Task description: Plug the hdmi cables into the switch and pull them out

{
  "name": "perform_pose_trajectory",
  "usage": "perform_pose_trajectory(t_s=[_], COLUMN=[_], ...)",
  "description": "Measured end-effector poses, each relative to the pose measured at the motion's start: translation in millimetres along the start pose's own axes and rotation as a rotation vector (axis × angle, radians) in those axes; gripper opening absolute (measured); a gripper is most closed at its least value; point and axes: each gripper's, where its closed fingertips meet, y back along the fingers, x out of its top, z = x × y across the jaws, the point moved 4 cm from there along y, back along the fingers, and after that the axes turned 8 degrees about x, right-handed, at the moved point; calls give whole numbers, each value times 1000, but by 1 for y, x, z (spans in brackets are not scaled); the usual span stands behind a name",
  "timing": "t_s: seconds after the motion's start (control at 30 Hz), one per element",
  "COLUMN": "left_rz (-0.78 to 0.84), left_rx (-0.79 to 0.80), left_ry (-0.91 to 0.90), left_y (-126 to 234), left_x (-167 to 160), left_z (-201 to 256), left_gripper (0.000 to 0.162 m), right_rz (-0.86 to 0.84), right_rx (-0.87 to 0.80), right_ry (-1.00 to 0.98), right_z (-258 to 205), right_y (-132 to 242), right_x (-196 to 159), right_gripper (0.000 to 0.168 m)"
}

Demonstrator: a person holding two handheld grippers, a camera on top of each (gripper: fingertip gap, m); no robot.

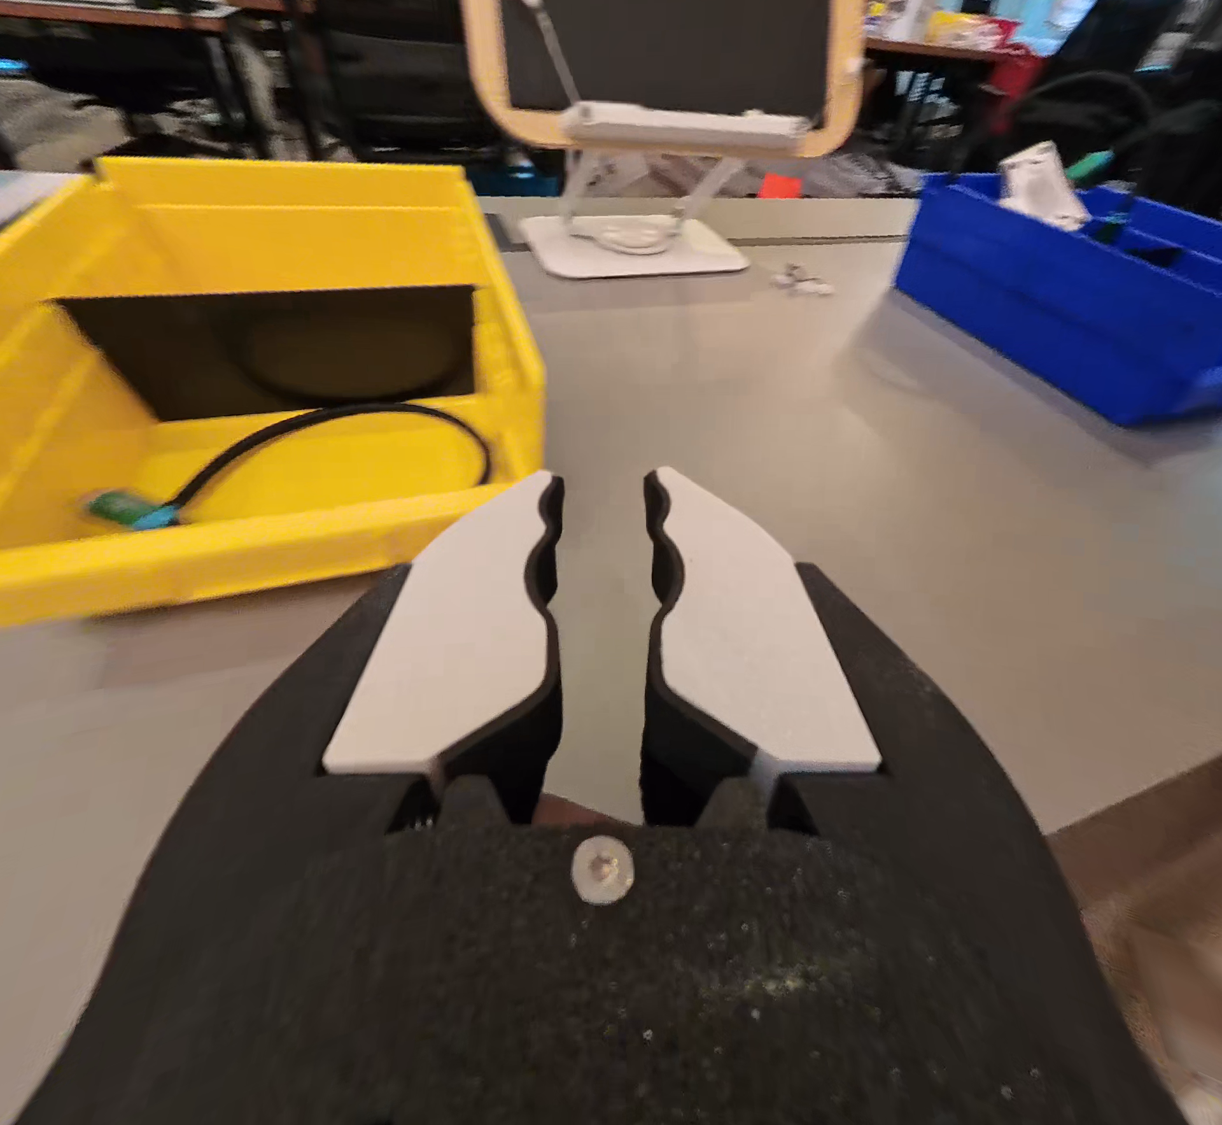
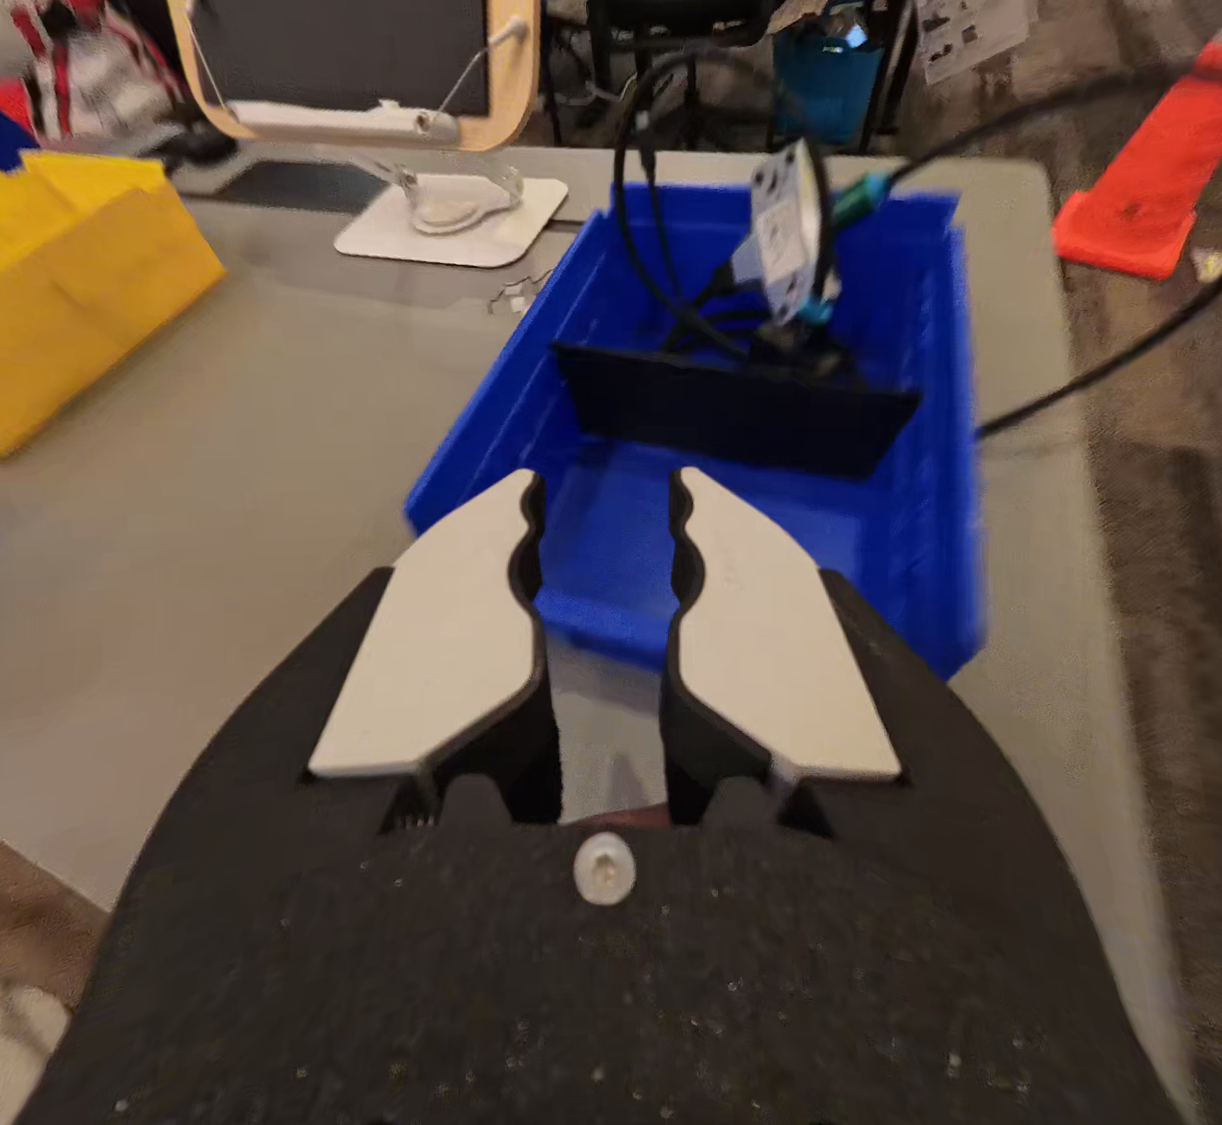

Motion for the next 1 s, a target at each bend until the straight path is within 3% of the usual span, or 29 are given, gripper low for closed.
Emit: perform_pose_trajectory(t_s=[0.1, 0.17, 0.23, 0.43, 0.77, 1.0], left_rz=[-5, -23, -52, -163, -213, -329], left_rx=[137, 192, 196, 95, 231, 237], left_ry=[-5, 9, 35, 168, 38, 84], left_y=[12, 12, 8, -4, -7, -10], left_x=[-4, -6, -12, -28, -36, -53], left_z=[-34, -49, -55, -46, -59, -64], left_gripper=[23, 23, 23, 23, 23, 23], right_rz=[77, 143, 170, 162, 125, 127], right_rx=[-132, -257, -280, -283, -331, -337], right_ry=[-13, 20, 7, 44, -12, -18], right_z=[-25, -24, -23, -20, -3, -3], right_y=[-2, -5, -11, -8, 5, 7], right_x=[-52, -70, -80, -74, -94, -94], right_gripper=[36, 32, 32, 37, 33, 32])
